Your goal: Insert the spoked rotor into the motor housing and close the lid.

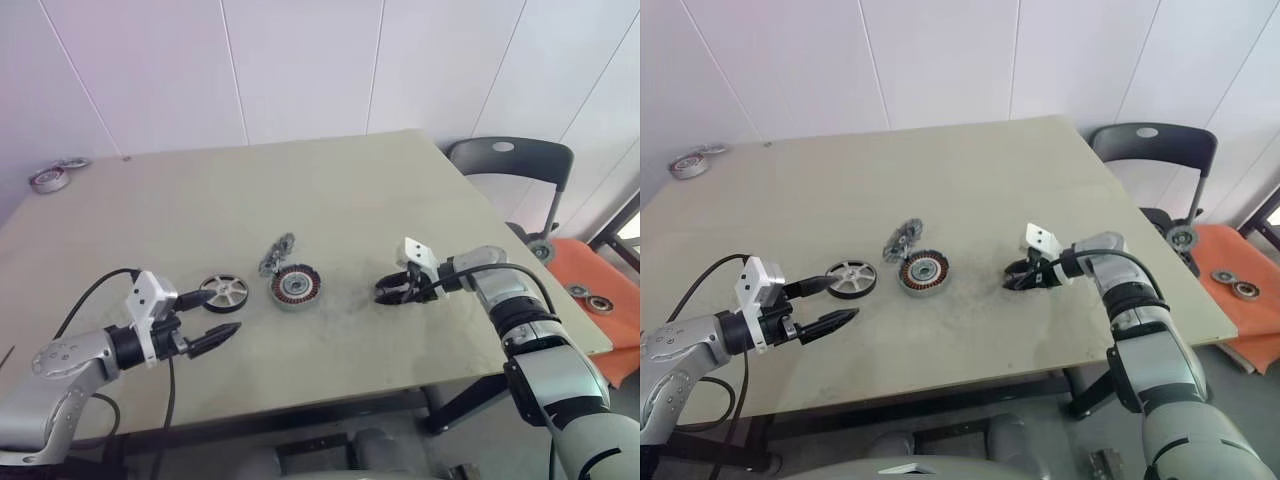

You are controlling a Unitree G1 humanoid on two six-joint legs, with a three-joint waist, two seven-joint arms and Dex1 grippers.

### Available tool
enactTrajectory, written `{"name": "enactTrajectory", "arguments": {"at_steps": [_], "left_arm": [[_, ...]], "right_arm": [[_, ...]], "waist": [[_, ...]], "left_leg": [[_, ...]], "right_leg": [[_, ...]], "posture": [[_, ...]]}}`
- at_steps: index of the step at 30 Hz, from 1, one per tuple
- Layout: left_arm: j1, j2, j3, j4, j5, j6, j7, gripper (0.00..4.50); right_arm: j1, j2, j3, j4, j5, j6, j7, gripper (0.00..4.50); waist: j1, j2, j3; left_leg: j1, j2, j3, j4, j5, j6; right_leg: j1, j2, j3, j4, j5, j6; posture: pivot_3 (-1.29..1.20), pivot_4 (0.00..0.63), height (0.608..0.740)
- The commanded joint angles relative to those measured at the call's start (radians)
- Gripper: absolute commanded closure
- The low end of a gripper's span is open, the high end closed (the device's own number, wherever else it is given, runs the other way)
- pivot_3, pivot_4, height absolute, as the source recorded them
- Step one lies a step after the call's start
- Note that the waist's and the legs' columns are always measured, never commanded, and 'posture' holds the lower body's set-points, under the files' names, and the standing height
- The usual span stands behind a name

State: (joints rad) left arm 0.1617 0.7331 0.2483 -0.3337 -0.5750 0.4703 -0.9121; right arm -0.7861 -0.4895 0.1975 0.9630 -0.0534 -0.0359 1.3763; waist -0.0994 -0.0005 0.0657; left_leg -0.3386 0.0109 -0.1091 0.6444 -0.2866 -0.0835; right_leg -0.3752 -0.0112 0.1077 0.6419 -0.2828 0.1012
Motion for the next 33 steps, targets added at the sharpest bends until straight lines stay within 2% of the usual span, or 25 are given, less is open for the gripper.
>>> {"name": "enactTrajectory", "arguments": {"at_steps": [1, 10, 18, 24, 33], "left_arm": [[-0.007, 0.002, 0.007, -0.017, 0.006, -0.015, 0.002, 0.00], [-0.008, 0.004, 0.012, -0.019, 0.002, -0.013, 0.000, 0.00], [-0.011, -0.003, -0.003, -0.017, 0.000, -0.013, -0.004, 0.00], [-0.003, -0.013, -0.012, -0.009, 0.003, -0.018, -0.008, 0.00], [-0.019, -0.026, -0.025, 0.011, 0.013, -0.038, -0.004, 0.00]], "right_arm": [[0.004, 0.004, 0.002, -0.028, 0.001, 0.001, -0.008, 3.85], [-0.007, 0.018, -0.004, -0.044, 0.009, 0.018, -0.029, 3.85], [-0.008, 0.060, -0.026, -0.265, 0.101, 0.125, 0.009, 3.85], [-0.003, 0.072, -0.012, -0.327, 0.123, 0.157, 0.014, 3.85], [-0.095, 0.216, 0.018, -0.254, 0.119, 0.144, -0.023, 3.85]], "waist": [[0.000, 0.000, 0.000], [-0.003, 0.000, 0.000], [0.000, 0.001, 0.001], [0.003, 0.001, 0.001], [-0.003, 0.001, 0.001]], "left_leg": [[0.000, 0.000, 0.000, 0.000, 0.000, 0.000], [0.000, 0.000, 0.000, 0.000, 0.000, 0.000], [-0.001, 0.000, 0.000, -0.001, 0.000, 0.000], [-0.002, 0.000, 0.000, -0.001, 0.000, 0.000], [-0.002, 0.000, 0.000, -0.001, 0.000, 0.000]], "right_leg": [[0.000, 0.000, 0.000, 0.000, 0.000, 0.000], [0.000, 0.000, 0.000, 0.000, 0.000, 0.000], [-0.002, 0.000, 0.000, 0.001, 0.000, 0.000], [-0.002, 0.000, 0.000, -0.001, 0.000, 0.000], [-0.004, 0.000, 0.000, 0.002, 0.000, 0.000]], "posture": [[0.00, 0.000, 0.740], [0.00, 0.000, 0.740], [0.00, 0.000, 0.740], [0.00, 0.000, 0.740], [0.00, 0.000, 0.740]]}}
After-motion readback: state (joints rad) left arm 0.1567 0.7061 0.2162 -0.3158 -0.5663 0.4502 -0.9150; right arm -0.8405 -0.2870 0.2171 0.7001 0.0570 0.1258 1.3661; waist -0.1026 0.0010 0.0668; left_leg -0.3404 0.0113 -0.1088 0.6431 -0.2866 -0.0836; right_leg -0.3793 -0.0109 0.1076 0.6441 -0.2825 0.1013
